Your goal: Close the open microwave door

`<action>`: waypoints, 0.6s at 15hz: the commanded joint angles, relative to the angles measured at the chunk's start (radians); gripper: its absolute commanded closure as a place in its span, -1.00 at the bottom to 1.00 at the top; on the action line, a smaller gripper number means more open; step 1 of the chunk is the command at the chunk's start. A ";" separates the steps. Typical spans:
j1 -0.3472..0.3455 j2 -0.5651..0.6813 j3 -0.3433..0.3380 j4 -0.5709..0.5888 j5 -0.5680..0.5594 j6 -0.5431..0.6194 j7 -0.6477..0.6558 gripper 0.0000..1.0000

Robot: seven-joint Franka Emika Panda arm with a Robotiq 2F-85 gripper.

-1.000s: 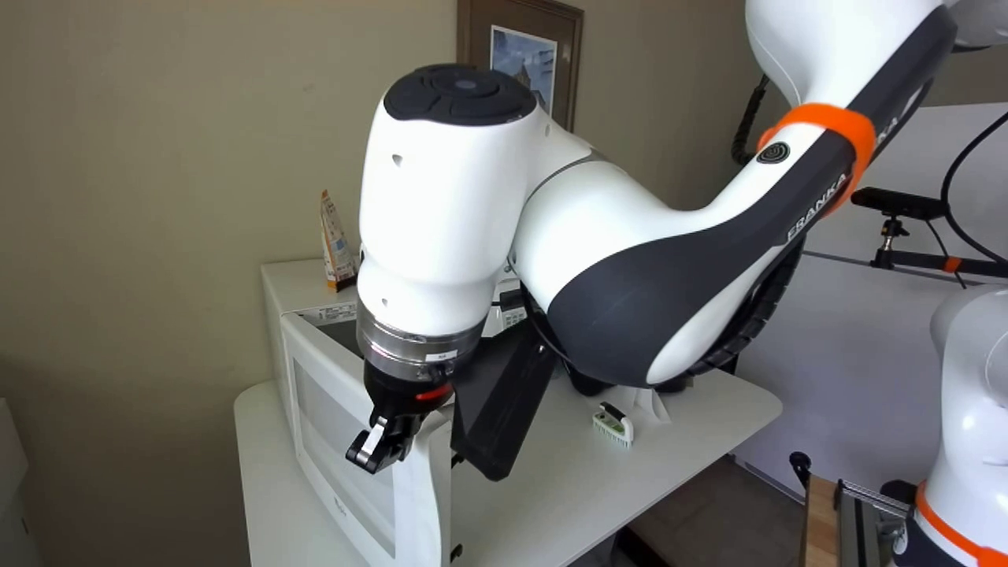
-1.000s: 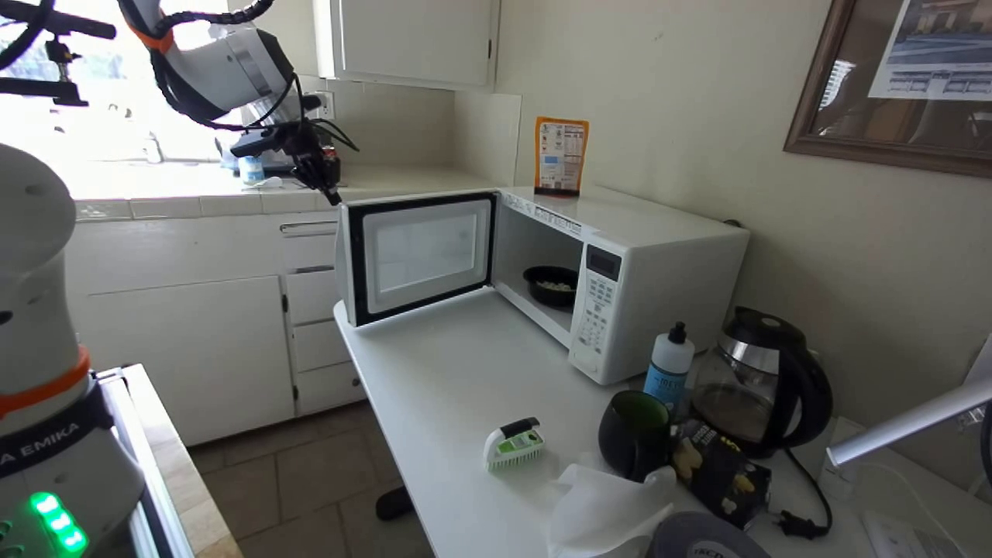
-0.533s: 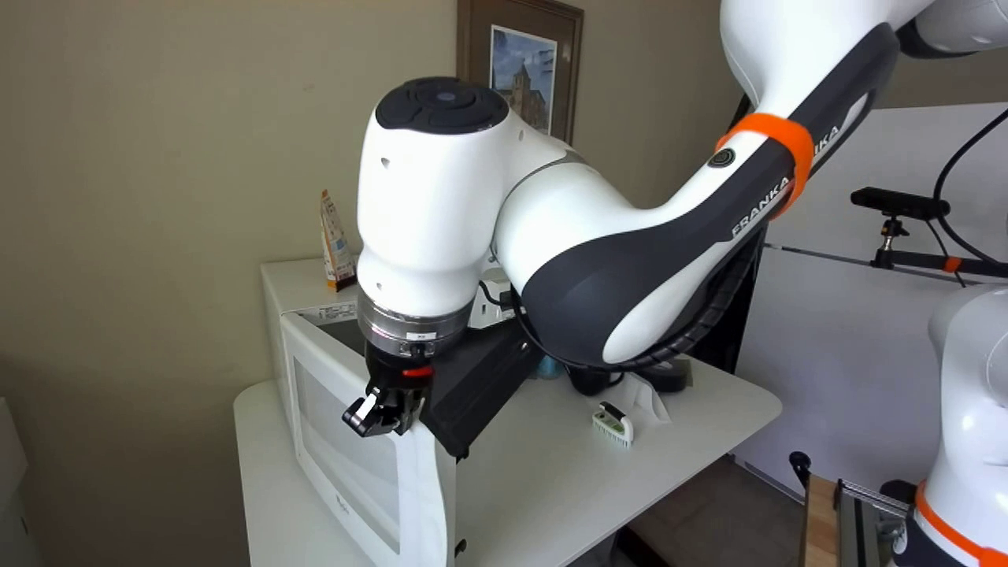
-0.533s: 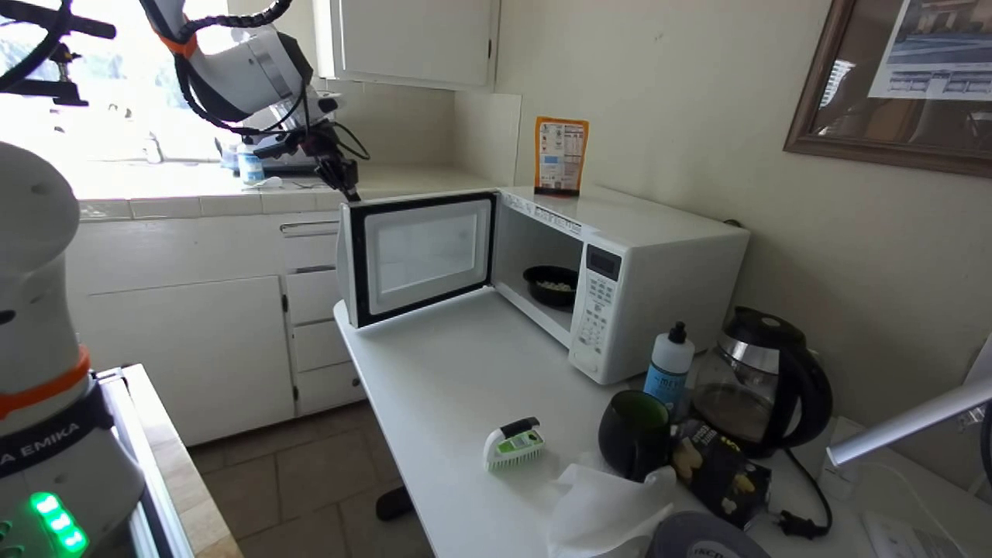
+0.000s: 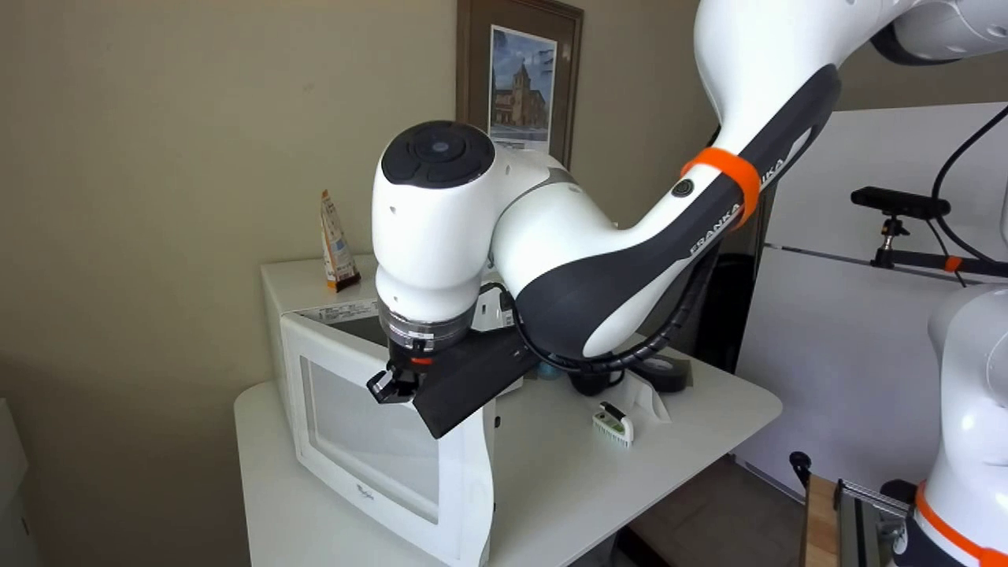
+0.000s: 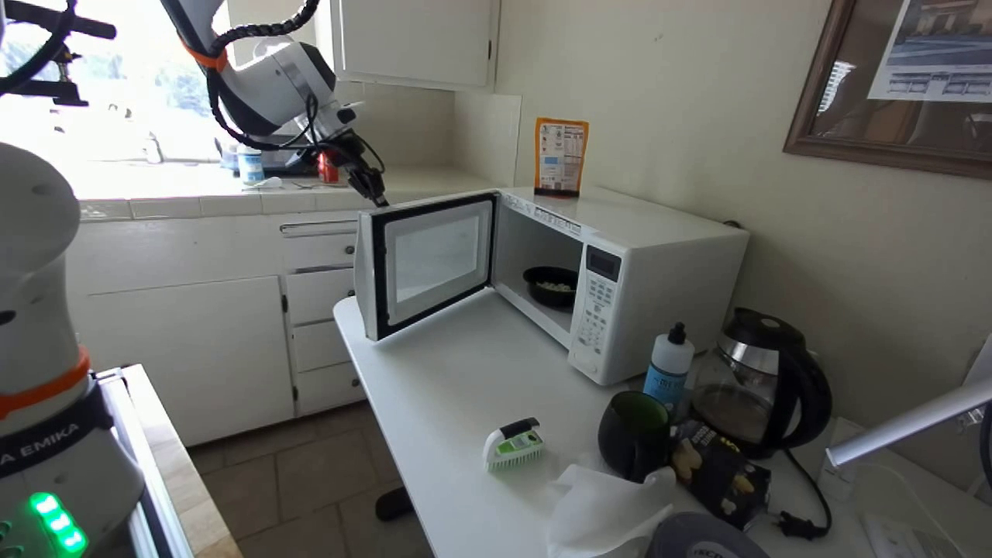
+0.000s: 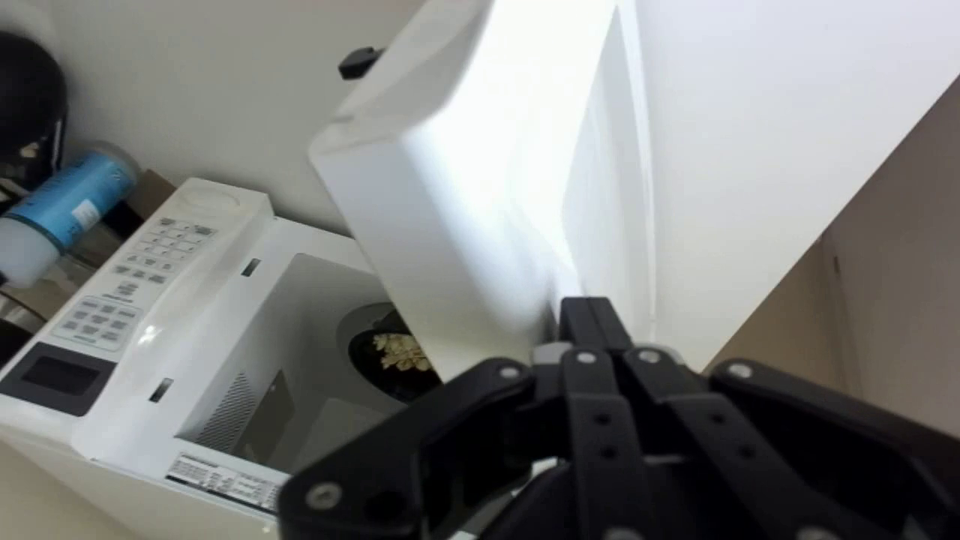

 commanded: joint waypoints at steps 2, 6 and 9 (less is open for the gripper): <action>-0.015 0.017 -0.048 0.000 -0.122 -0.073 0.177 1.00; -0.055 0.053 -0.089 -0.005 -0.156 -0.078 0.245 1.00; -0.090 0.072 -0.131 -0.007 -0.220 -0.053 0.316 1.00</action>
